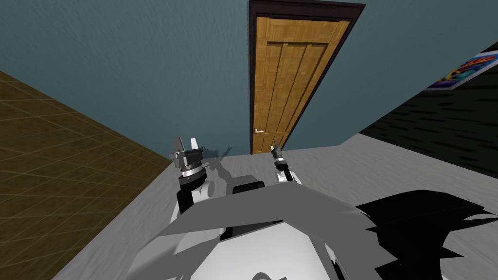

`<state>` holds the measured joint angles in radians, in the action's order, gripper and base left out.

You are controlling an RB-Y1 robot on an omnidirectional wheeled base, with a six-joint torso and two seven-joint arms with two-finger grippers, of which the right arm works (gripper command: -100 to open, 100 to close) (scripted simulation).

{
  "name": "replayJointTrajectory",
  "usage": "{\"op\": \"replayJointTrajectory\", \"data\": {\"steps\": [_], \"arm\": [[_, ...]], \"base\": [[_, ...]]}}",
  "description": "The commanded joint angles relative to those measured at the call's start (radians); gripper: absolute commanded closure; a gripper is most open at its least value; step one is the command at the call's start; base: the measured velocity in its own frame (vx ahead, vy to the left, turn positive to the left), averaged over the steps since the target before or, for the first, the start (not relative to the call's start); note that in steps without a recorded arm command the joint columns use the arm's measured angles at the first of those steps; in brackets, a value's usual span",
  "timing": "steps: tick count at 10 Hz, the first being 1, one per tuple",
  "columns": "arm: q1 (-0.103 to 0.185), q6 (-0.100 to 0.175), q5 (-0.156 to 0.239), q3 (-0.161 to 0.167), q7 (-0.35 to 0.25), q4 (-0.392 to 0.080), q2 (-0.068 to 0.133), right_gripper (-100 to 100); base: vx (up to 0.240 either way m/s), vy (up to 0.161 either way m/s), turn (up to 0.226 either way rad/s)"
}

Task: Pull the door open

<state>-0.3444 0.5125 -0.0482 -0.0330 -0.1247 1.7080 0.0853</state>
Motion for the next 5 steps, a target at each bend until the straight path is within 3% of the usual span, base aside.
{"op": "replayJointTrajectory", "data": {"steps": [1, 5], "arm": [[0.016, 0.012, 0.002, -0.009, 0.001, -0.043, 0.003, -100], [0.045, 0.04, 0.009, -0.029, 0.002, -0.138, 0.01, -100]], "base": [[0.1, -0.009, 0.041], [0.1, -0.007, 0.052]]}}
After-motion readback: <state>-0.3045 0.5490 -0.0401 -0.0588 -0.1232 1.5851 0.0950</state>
